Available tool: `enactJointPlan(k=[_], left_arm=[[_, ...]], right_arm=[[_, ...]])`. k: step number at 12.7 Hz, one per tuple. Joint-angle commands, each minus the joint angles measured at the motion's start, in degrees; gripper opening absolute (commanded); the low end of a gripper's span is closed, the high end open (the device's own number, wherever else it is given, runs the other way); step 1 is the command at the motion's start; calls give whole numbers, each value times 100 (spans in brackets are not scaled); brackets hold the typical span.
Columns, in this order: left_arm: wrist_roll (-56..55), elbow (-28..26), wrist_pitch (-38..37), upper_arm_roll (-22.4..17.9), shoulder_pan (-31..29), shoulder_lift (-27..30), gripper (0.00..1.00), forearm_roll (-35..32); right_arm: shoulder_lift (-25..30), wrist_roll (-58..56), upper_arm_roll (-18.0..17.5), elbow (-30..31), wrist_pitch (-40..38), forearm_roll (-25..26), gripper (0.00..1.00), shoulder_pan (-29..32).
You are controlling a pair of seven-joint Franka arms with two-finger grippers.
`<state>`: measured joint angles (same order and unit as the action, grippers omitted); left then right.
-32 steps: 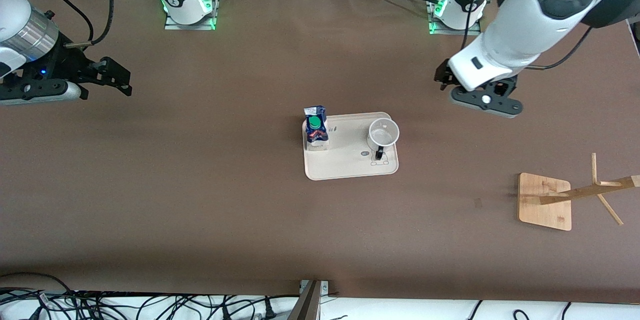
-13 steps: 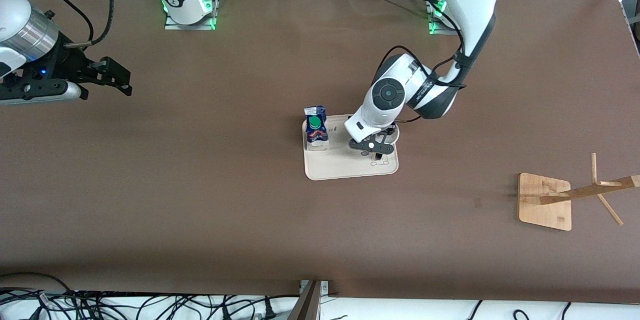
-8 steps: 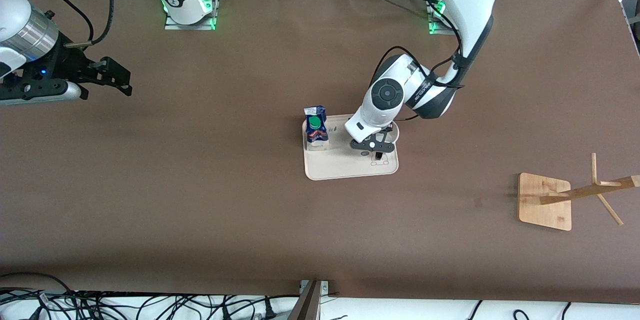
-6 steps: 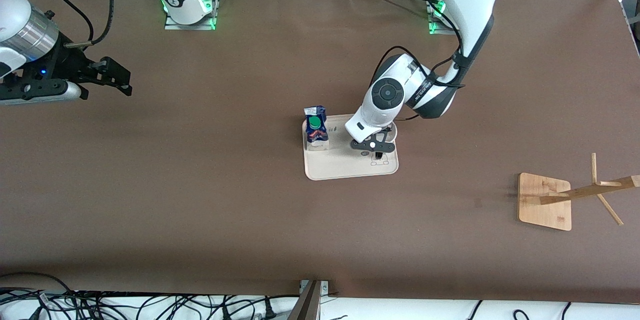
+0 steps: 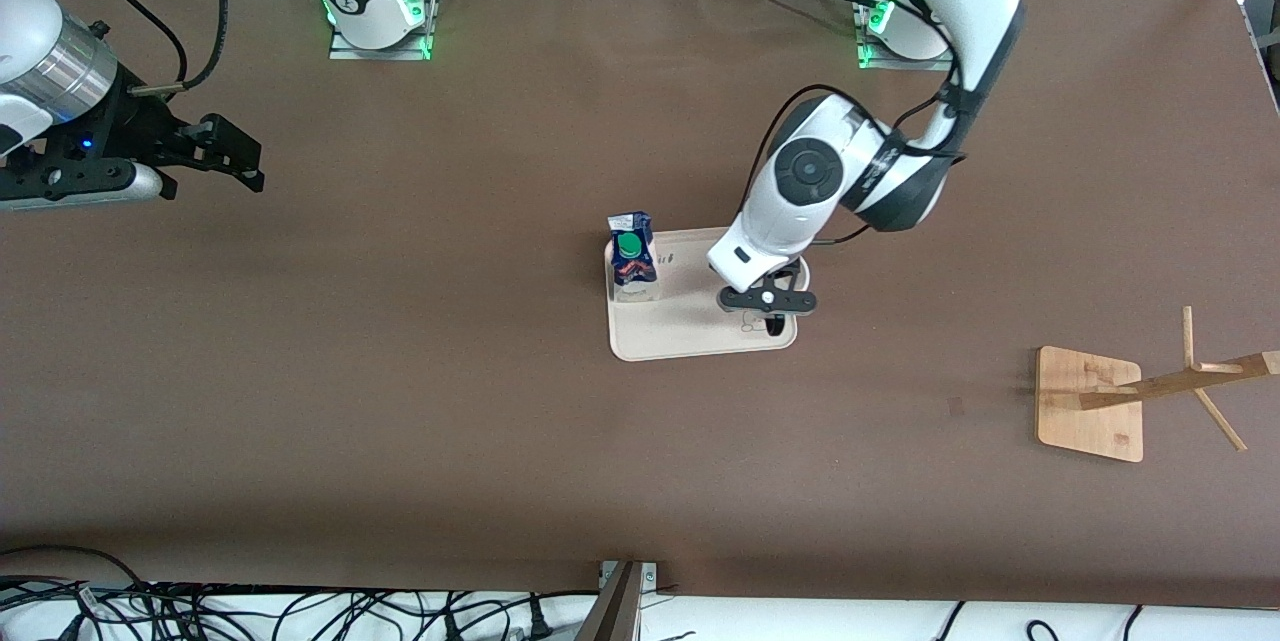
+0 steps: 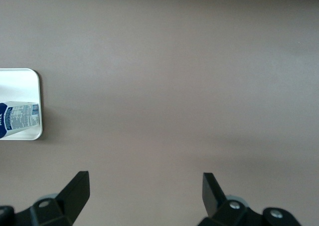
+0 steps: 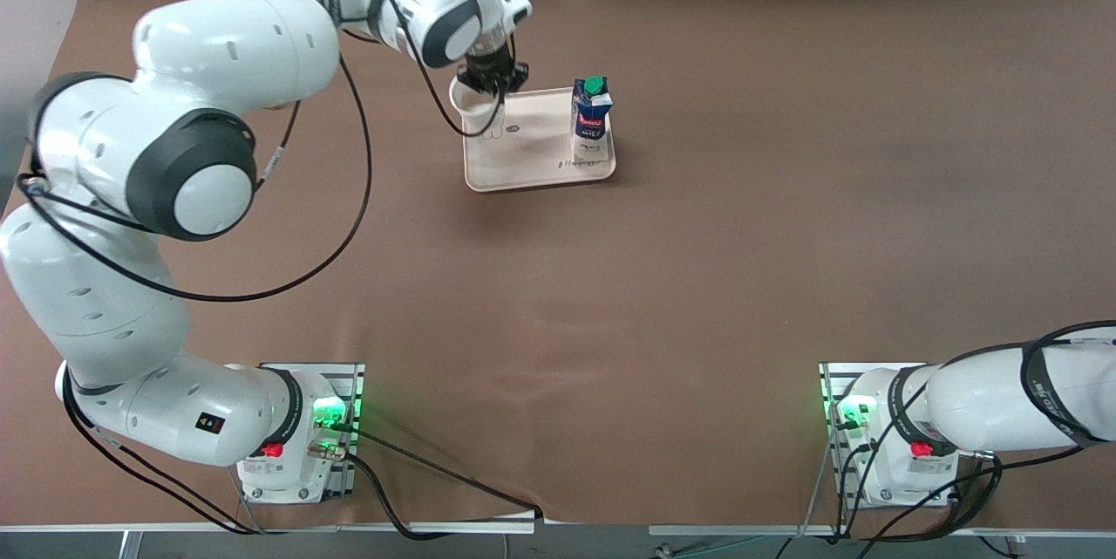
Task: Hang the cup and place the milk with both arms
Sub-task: 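Grasp the mug rim with the left gripper and carry it toward the stand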
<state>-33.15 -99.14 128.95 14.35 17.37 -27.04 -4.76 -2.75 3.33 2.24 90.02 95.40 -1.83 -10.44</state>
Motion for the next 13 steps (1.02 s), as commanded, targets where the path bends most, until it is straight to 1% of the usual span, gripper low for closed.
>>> enactJointPlan(k=[1, 2, 4, 6, 8, 11, 12, 13], left_arm=[[281, 218, -561, 24, -391, 479, 0, -139], [683, 585, -964, 50, -602, 480, 0, -139], [1518, 1184, -1878, 7, -805, 497, 0, -139], [2257, 1528, -2460, 50, -1199, 541, 0, -130], [2707, 1547, -2787, 33, -1403, 664, 0, -130], [2989, 1547, -3340, 24, -1798, 849, 0, -130], [3060, 1547, -3420, 24, -1912, 875, 0, -130], [3139, 1547, -3421, 24, -1983, 884, 0, -130]], right_arm=[[11, -17, -22, -72, -83, -46, 100, 25], [11, -17, -30, -72, -83, -46, 100, 25], [-15, -26, -22, -81, -66, -46, 100, 25], [-24, -70, -30, -72, -56, -46, 100, 7], [-50, -87, -65, -37, -92, -28, 100, -63], [-409, -157, -74, -37, -196, -28, 100, -221], [-550, -132, -66, -37, -284, -54, 100, -361], [-638, -88, -74, -37, -320, -194, 100, -475]])
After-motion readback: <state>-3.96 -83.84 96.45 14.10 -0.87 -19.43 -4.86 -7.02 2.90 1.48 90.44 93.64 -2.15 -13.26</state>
